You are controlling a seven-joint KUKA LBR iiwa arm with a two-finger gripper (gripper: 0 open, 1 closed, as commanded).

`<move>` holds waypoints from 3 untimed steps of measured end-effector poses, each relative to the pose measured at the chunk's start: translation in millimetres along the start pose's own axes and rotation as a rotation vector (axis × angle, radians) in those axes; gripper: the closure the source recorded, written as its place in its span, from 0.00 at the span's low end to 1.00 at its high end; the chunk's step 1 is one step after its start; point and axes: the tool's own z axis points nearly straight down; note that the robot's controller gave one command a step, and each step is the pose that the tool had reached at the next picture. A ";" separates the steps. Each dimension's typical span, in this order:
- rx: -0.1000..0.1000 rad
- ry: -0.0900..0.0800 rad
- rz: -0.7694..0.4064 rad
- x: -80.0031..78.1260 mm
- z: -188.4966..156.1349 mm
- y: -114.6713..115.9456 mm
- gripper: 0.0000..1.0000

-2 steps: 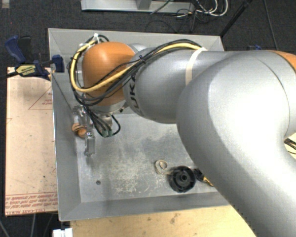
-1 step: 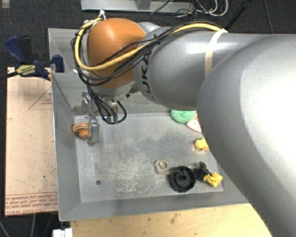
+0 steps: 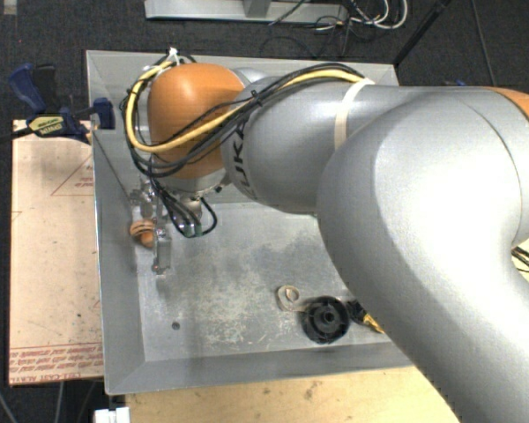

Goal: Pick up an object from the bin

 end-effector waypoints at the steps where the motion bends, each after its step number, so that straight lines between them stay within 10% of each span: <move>1: -0.002 -0.003 0.298 11.1 25.9 -0.2 0.00; 2: -0.002 -0.006 0.065 5.1 25.5 -1.0 1.00; 3: -0.002 -0.006 0.065 5.1 25.5 -1.1 1.00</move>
Offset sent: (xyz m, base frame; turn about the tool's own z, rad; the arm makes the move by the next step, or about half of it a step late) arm -0.0057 -0.0020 -0.0259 0.0637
